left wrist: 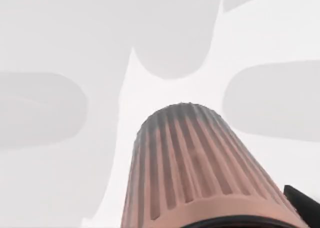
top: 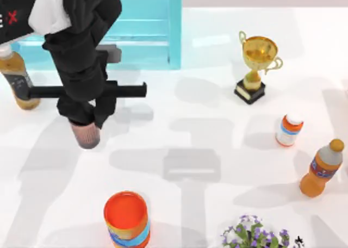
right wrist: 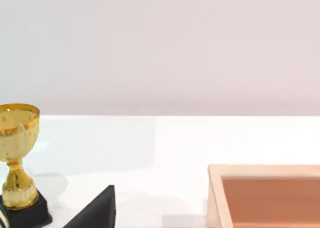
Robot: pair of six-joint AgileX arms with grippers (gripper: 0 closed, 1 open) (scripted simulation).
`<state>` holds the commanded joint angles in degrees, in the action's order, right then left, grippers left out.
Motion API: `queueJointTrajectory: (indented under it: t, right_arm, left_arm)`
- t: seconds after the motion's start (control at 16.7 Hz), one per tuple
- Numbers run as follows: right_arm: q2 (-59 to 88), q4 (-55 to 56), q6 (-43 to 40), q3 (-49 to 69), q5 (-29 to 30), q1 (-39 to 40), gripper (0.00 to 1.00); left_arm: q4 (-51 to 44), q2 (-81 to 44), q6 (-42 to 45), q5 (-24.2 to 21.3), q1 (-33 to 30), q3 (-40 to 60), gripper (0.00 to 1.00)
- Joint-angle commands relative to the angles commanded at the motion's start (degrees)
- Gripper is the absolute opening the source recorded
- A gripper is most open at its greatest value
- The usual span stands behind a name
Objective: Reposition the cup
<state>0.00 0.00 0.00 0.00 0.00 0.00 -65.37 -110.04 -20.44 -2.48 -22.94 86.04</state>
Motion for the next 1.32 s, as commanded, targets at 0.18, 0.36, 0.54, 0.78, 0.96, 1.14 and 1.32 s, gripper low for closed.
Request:
queueJointTrajectory:
  t: [0.18, 0.36, 0.54, 0.78, 0.96, 1.14, 1.32]
  right_arm:
    - [0.0, 0.0, 0.0, 0.0, 0.0, 0.0, 1.00]
    - [0.0, 0.0, 0.0, 0.0, 0.0, 0.0, 1.00]
    - [0.0, 0.0, 0.0, 0.0, 0.0, 0.0, 1.00]
    - [0.0, 0.0, 0.0, 0.0, 0.0, 0.0, 1.00]
    - [0.0, 0.0, 0.0, 0.0, 0.0, 0.0, 1.00]
    - [0.0, 0.0, 0.0, 0.0, 0.0, 0.0, 1.00]
    - [0.0, 0.0, 0.0, 0.0, 0.0, 0.0, 1.00]
  left_arm:
    - [0.0, 8.5, 10.1, -0.7, 10.4, -8.4, 0.00]
    - [0.0, 13.5, 14.8, -1.5, 15.8, -13.4, 0.00]
    - [0.0, 14.1, 15.2, -1.6, 16.5, -14.0, 0.00]
    - [0.7, 13.7, 15.3, -1.4, 16.3, -14.4, 0.00]
    - [3.8, 13.0, 15.4, -1.5, 16.5, -16.7, 0.00]
    - [6.7, 12.2, 15.6, -1.5, 16.7, -18.8, 0.00]
    - [9.6, 11.4, 15.7, -1.5, 16.9, -20.9, 0.00]
